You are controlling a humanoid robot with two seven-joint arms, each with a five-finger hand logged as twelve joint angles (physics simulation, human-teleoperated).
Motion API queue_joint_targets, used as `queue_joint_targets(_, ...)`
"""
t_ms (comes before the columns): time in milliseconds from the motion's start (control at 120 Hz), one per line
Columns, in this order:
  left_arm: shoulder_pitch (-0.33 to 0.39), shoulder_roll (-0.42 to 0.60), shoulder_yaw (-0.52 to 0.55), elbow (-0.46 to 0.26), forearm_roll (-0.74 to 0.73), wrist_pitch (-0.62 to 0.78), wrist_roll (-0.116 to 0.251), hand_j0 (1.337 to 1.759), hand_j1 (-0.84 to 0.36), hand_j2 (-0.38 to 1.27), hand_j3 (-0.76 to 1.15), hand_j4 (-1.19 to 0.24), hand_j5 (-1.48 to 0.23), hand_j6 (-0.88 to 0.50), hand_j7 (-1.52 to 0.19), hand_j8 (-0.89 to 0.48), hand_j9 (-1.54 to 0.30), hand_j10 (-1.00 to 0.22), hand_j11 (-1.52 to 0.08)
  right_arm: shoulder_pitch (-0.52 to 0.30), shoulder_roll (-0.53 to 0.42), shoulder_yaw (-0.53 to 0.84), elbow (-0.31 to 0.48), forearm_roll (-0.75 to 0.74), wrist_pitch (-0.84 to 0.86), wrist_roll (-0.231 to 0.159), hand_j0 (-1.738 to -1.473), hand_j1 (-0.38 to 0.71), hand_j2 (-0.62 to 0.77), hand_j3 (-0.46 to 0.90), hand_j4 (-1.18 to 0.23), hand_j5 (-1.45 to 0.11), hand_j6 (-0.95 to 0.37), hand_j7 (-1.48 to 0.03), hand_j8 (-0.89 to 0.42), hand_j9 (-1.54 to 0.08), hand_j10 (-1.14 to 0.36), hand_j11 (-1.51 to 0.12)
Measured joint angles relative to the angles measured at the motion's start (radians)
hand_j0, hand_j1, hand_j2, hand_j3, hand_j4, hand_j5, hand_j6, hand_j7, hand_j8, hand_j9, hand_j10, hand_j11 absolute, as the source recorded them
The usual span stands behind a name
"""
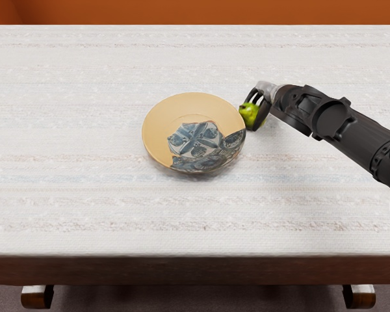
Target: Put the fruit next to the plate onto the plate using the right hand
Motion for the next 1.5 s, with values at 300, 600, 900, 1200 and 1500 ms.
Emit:
queue_joint_targets(300,0.000,0.000,0.000,0.000,0.000,0.000,0.000,1.658,0.33,0.00,0.00,-0.01,-0.02,-0.01,-0.02,-0.01,-0.02,-0.01,-0.02,0.003,0.000,-0.004,0.000,0.003,0.002,0.000,-1.652,0.17,0.22,0.00,-0.64,-0.96,-0.41,-0.96,-0.34,-0.98,-0.61,-0.98)
queue_joint_targets(600,0.000,0.000,0.000,0.000,0.000,0.000,0.000,1.658,0.33,0.00,0.00,-0.01,-0.02,-0.01,-0.02,-0.01,-0.02,-0.01,-0.02,0.010,0.000,-0.004,-0.002,0.004,-0.005,-0.002,-1.654,0.18,0.37,0.00,-0.67,-0.99,-0.44,-0.99,-0.39,-1.00,-0.65,-1.01)
queue_joint_targets(900,-0.003,0.000,0.000,-0.001,-0.001,0.000,0.000,1.658,0.33,0.00,0.00,-0.01,-0.02,-0.01,-0.02,-0.01,-0.02,-0.01,-0.02,0.017,0.000,-0.003,-0.002,0.001,-0.001,-0.001,-1.655,0.18,0.36,0.00,-0.67,-1.03,-0.41,-1.04,-0.36,-1.03,-0.62,-1.05)
queue_joint_targets(1200,-0.005,0.000,0.000,-0.001,-0.001,0.000,0.000,1.658,0.33,0.00,0.00,-0.01,-0.02,-0.01,-0.02,-0.01,-0.02,-0.01,-0.02,0.023,0.000,-0.003,0.000,-0.003,0.002,-0.001,-1.655,0.18,0.37,0.00,-0.70,-1.01,-0.41,-1.05,-0.37,-1.03,-0.63,-1.07)
queue_joint_targets(1500,-0.004,0.000,0.000,-0.001,-0.002,0.000,0.000,1.658,0.33,0.00,0.00,-0.01,-0.02,-0.01,-0.02,-0.01,-0.02,-0.01,-0.02,0.037,-0.007,-0.014,0.039,-0.021,0.001,-0.005,-1.653,0.24,0.42,0.00,-0.78,-0.89,-0.36,-1.06,-0.36,-0.91,-0.62,-0.98)
